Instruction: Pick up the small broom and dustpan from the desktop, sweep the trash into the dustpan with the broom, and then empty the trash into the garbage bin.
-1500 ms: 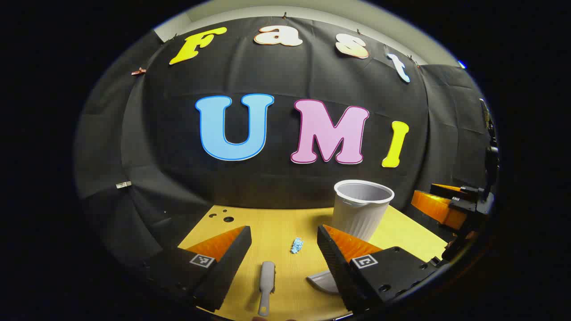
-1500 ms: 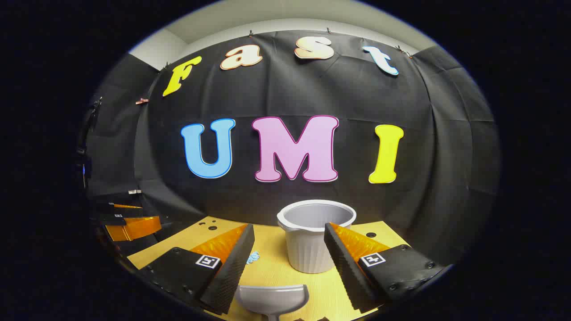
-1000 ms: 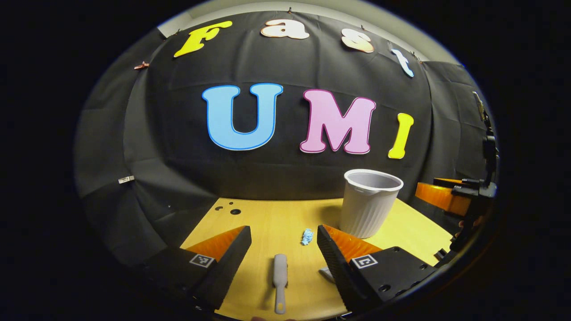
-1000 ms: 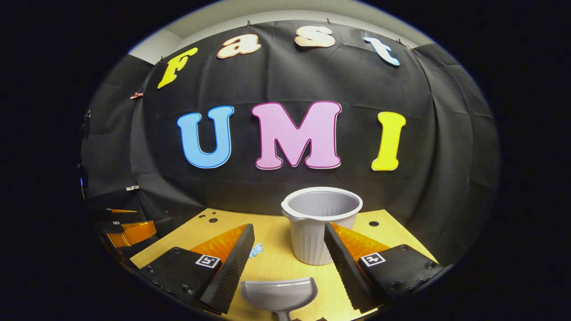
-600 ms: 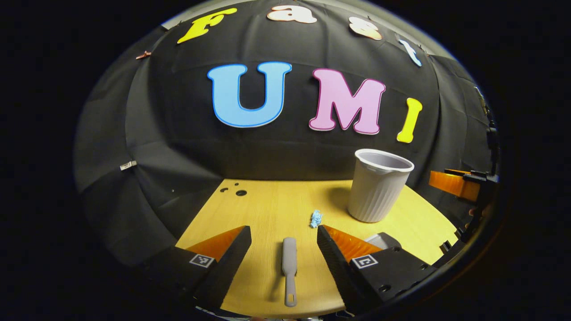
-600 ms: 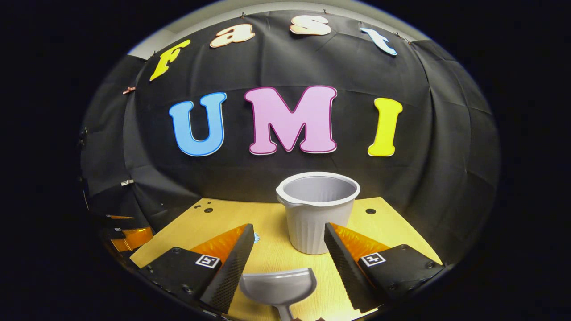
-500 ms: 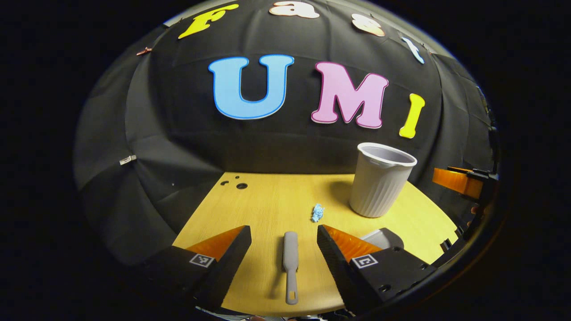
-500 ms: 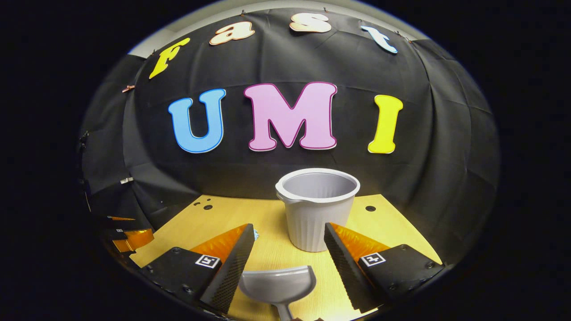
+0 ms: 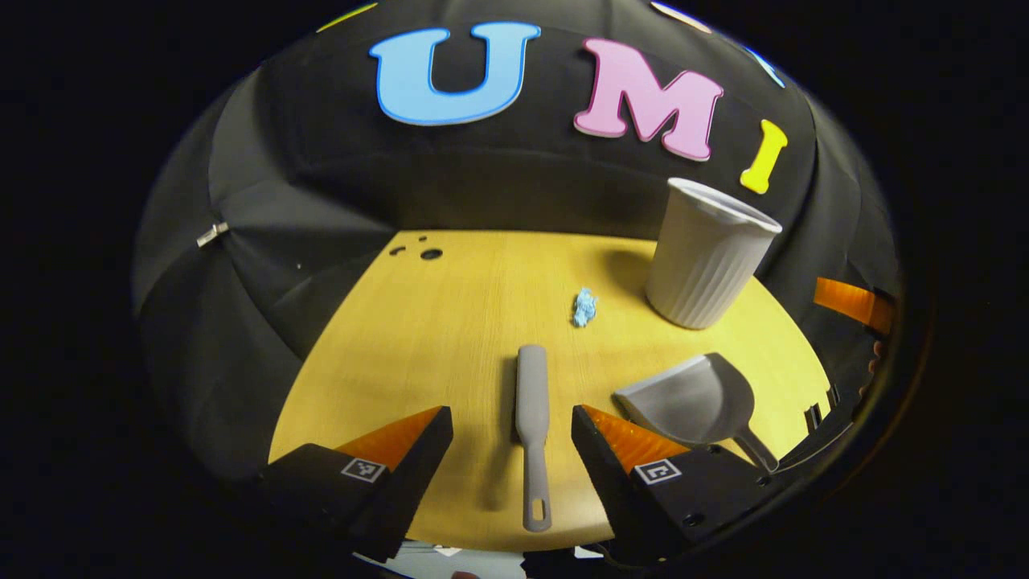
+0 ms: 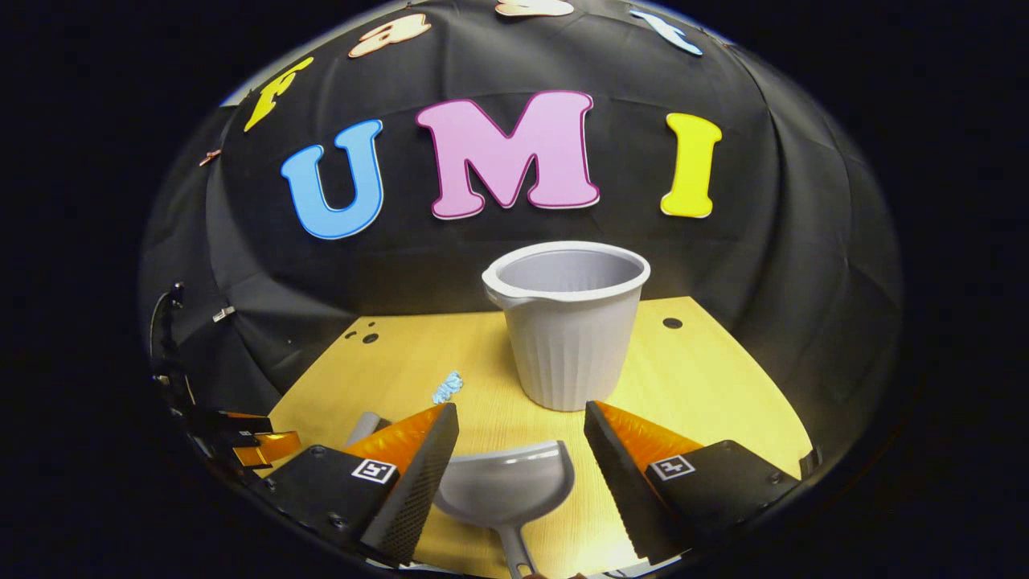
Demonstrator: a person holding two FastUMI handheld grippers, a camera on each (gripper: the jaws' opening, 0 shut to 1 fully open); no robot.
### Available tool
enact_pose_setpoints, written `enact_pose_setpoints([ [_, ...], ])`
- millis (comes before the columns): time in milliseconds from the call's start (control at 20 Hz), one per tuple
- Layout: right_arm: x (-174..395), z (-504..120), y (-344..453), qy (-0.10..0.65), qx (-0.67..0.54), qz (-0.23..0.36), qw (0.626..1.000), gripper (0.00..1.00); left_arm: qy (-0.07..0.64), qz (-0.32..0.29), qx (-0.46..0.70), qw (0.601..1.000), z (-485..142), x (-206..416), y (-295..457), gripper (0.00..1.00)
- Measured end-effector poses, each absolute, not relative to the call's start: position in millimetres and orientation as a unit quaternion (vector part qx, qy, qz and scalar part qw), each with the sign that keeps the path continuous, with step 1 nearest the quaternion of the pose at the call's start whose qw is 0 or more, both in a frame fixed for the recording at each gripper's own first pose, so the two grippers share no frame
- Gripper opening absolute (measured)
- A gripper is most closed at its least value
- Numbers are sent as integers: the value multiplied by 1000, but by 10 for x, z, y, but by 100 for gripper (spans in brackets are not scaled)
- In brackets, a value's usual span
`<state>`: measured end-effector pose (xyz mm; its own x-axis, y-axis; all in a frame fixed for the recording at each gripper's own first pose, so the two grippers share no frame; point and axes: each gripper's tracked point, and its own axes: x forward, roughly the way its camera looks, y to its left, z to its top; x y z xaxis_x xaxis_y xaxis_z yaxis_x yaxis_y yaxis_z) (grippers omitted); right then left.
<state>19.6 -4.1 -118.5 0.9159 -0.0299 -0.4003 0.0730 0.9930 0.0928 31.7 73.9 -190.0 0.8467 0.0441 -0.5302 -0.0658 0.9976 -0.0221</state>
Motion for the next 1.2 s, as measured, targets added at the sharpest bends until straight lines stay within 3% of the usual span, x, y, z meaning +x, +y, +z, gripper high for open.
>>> enact_pose_setpoints([
  [500, 142, -1793, 28, 286, 56, -3, 957, 99, 438, -8, -5, 899, -2732, 530, 580, 96],
  [950, -29, -2183, 84, 344, 63, 9, 937, 99, 523, 7, 0, 853, -3175, 615, 556, 94],
  [1050, -97, -2265, 107, 362, 64, 12, 930, 99, 527, 11, 0, 850, -3216, 637, 567, 91],
  [1200, -158, -2370, 149, 380, 68, 14, 922, 99, 537, 25, -5, 843, -3282, 607, 573, 72],
])
